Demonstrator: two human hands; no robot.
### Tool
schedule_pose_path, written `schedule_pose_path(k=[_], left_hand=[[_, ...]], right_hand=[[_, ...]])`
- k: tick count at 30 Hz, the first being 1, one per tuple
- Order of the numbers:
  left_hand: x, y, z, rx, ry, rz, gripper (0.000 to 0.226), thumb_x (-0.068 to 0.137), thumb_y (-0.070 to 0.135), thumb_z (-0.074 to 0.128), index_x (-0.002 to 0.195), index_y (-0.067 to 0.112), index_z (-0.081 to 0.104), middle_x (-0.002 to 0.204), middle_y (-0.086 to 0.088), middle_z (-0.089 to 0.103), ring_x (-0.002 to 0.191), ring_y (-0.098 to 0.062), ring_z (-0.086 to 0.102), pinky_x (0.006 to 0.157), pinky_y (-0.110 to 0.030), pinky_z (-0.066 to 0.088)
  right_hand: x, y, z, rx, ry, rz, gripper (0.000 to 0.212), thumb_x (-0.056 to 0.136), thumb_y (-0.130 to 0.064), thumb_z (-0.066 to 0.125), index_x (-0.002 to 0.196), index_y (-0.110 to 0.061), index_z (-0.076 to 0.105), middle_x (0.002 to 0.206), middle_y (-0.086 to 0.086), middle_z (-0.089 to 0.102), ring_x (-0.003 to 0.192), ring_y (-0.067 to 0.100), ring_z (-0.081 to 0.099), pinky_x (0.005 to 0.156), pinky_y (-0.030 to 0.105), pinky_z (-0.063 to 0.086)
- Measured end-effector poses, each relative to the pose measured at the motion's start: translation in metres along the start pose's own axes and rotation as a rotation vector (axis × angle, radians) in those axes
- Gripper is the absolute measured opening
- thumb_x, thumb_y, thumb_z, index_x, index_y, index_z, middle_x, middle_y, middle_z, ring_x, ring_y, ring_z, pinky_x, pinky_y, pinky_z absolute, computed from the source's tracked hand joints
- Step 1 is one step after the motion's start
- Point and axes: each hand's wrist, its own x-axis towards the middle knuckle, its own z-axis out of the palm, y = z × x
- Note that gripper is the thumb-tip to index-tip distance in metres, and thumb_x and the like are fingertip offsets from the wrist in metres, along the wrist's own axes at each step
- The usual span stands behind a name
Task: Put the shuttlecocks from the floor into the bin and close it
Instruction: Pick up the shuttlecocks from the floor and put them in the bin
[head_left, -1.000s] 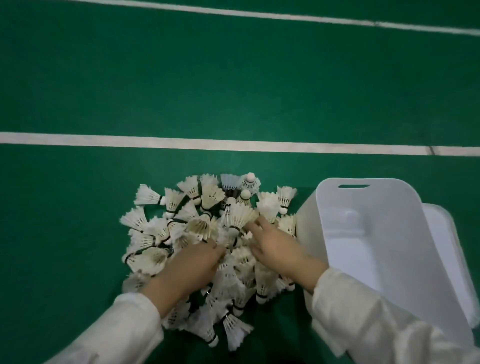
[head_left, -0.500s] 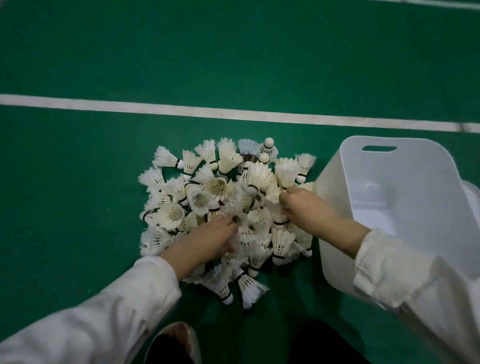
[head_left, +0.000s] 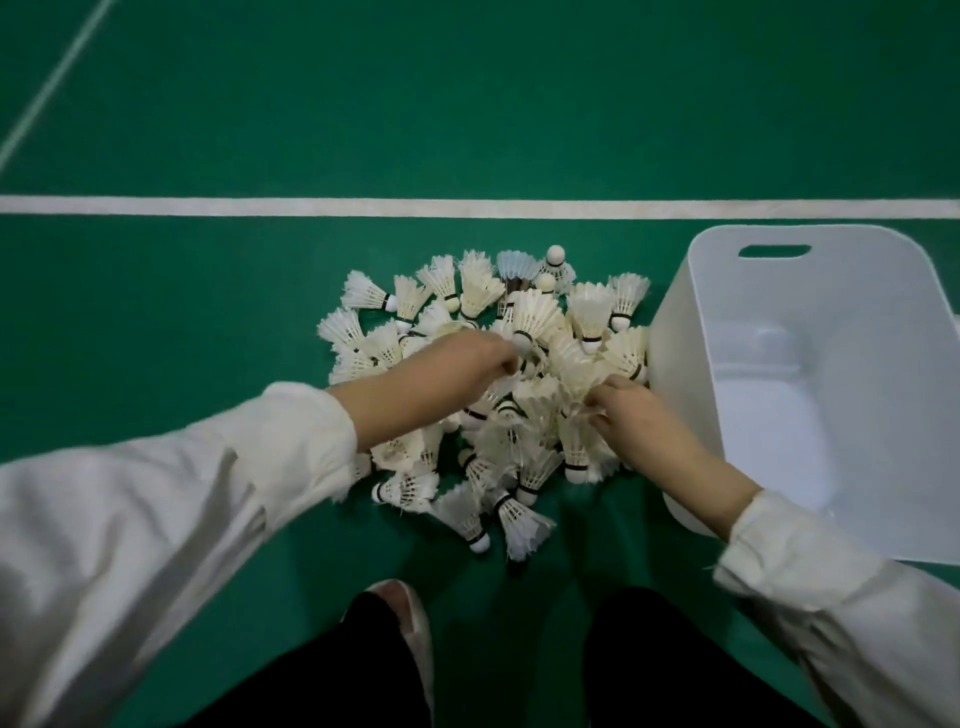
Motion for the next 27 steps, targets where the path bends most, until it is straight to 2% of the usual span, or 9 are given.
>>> schedule_pose_path(k=[4,6,12,14,16,18,20,23,27], left_hand=[[0.018,0.013,-0.017,0.023,-0.037,0.024,0.018,0.093,0.007,0.046,0.105,0.012,0.059,0.104,-0.001,0.062,0.090,-0.014,0.054,0.077,-0.025,0.044],[0.026,0.021,-0.010,0.039,-0.062,0.008,0.029,0.087,-0.004,0.044,0.107,0.013,0.056,0.106,-0.003,0.060,0.093,-0.017,0.055,0.080,-0.033,0.048],[0.043,0.023,0.038,0.035,-0.068,-0.192,0.047,0.080,-0.009,0.038,0.119,0.016,0.046,0.113,-0.007,0.056,0.088,-0.026,0.056,0.072,-0.044,0.049],[0.040,0.022,0.051,-0.109,0.017,-0.288,0.035,0.087,-0.002,0.036,0.116,0.018,0.042,0.088,-0.008,0.057,0.070,-0.025,0.053,0.056,-0.037,0.043],[0.031,0.021,0.064,-0.379,0.206,-0.352,0.017,0.097,0.011,0.032,0.110,0.019,0.040,0.059,-0.001,0.042,0.048,-0.015,0.038,0.044,-0.029,0.027],[0.021,0.022,0.072,-0.628,0.395,-0.414,0.012,0.100,0.020,0.031,0.108,0.022,0.039,0.054,0.002,0.033,0.042,-0.009,0.028,0.043,-0.025,0.022],[0.014,0.023,0.079,-0.748,0.494,-0.465,0.010,0.099,0.020,0.033,0.106,0.022,0.040,0.054,0.003,0.032,0.041,-0.006,0.026,0.043,-0.024,0.023],[0.010,0.027,0.088,-0.823,0.529,-0.515,0.006,0.098,0.020,0.040,0.101,0.022,0.044,0.056,0.003,0.036,0.040,-0.004,0.028,0.042,-0.019,0.025],[0.007,0.027,0.096,-0.786,0.348,-0.548,0.019,0.093,0.028,0.050,0.111,0.029,0.045,0.064,0.003,0.044,0.047,-0.002,0.039,0.049,-0.020,0.033]], right_hand=[[0.002,0.003,0.001,0.028,0.031,0.026,0.025,0.090,-0.014,0.052,0.113,-0.008,0.058,0.111,0.009,0.057,0.101,0.028,0.057,0.080,0.032,0.043],[0.002,0.006,0.001,0.043,0.023,0.039,0.025,0.090,-0.015,0.051,0.113,-0.007,0.057,0.111,0.011,0.057,0.100,0.029,0.057,0.081,0.033,0.043],[0.004,0.016,0.003,0.163,0.032,0.082,0.022,0.090,-0.018,0.051,0.102,-0.003,0.061,0.105,0.014,0.059,0.093,0.030,0.056,0.078,0.036,0.044],[0.004,0.015,0.004,0.168,0.030,0.060,0.023,0.090,-0.017,0.050,0.103,-0.002,0.061,0.106,0.014,0.058,0.095,0.030,0.055,0.079,0.036,0.044],[0.005,0.013,0.006,0.156,0.018,0.022,0.026,0.090,-0.017,0.051,0.108,0.000,0.059,0.110,0.014,0.055,0.100,0.029,0.053,0.082,0.033,0.039],[0.006,0.010,0.008,0.166,0.017,-0.001,0.028,0.090,-0.015,0.051,0.113,0.000,0.055,0.114,0.014,0.052,0.105,0.028,0.050,0.082,0.030,0.036],[0.008,0.009,0.010,0.174,0.023,0.001,0.027,0.089,-0.012,0.050,0.113,-0.001,0.055,0.114,0.013,0.052,0.105,0.029,0.050,0.081,0.031,0.038],[0.011,0.010,0.011,0.180,0.043,0.030,0.021,0.089,-0.012,0.050,0.106,-0.001,0.059,0.109,0.012,0.055,0.098,0.028,0.054,0.077,0.031,0.039],[0.011,0.012,0.007,0.205,0.143,0.065,0.021,0.094,-0.021,0.047,0.092,-0.004,0.060,0.094,0.009,0.059,0.083,0.024,0.055,0.067,0.030,0.036]])
